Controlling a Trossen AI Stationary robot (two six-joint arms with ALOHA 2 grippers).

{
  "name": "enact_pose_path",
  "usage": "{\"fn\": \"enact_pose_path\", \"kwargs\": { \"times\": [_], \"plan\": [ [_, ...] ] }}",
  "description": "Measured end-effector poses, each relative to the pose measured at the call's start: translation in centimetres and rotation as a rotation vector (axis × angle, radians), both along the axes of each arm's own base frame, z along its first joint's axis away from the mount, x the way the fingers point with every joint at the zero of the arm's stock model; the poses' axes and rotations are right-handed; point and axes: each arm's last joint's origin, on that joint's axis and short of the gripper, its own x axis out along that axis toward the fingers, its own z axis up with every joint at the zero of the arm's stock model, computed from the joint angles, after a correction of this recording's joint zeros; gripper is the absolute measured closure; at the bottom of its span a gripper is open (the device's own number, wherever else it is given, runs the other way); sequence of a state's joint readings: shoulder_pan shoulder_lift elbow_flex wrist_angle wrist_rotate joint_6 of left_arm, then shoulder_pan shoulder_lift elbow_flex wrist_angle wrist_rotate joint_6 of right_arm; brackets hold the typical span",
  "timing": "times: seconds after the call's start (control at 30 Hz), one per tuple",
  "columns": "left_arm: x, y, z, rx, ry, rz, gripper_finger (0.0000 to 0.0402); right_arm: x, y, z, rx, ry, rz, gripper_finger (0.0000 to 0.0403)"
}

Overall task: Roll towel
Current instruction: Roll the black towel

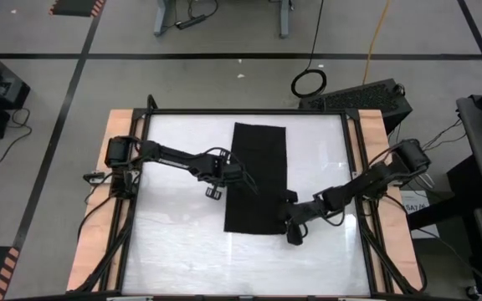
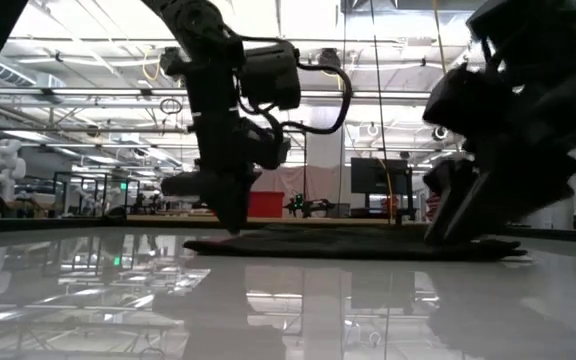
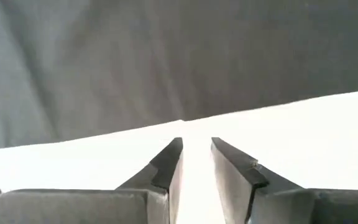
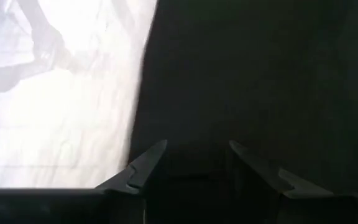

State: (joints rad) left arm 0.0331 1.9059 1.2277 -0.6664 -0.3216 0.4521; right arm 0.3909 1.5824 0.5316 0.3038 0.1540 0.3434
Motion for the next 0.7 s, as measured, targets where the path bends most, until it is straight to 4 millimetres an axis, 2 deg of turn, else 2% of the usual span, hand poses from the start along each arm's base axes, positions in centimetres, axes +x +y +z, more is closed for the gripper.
{"fn": "enact_pose_path", "kwargs": {
  "times": [0.2, 0.3, 0.4, 0.53, 0.7],
  "plan": [
    [0.1, -2.1, 4.0, -0.04, -0.117, 0.007, 0.0313, -0.8, -0.3, 3.2, -0.076, -0.098, 0.079, 0.0252],
    [-0.2, -4.1, 5.0, -0.135, -0.161, -0.024, 0.0313, -1.4, 0.2, 3.8, -0.125, -0.098, 0.18, 0.0246],
    [-0.4, -7.0, 4.6, -0.209, -0.146, -0.09, 0.0313, -2.2, 1.1, 3.0, -0.193, -0.042, 0.285, 0.0234],
    [-0.8, -10.8, 3.0, -0.214, -0.186, -0.221, 0.0313, -2.5, 2.2, 2.0, -0.238, -0.022, 0.363, 0.0216],
    [-1.5, -13.7, 1.3, -0.171, -0.262, -0.324, 0.03, -2.5, 2.8, 0.7, -0.287, -0.001, 0.366, 0.0207]
  ]
}}
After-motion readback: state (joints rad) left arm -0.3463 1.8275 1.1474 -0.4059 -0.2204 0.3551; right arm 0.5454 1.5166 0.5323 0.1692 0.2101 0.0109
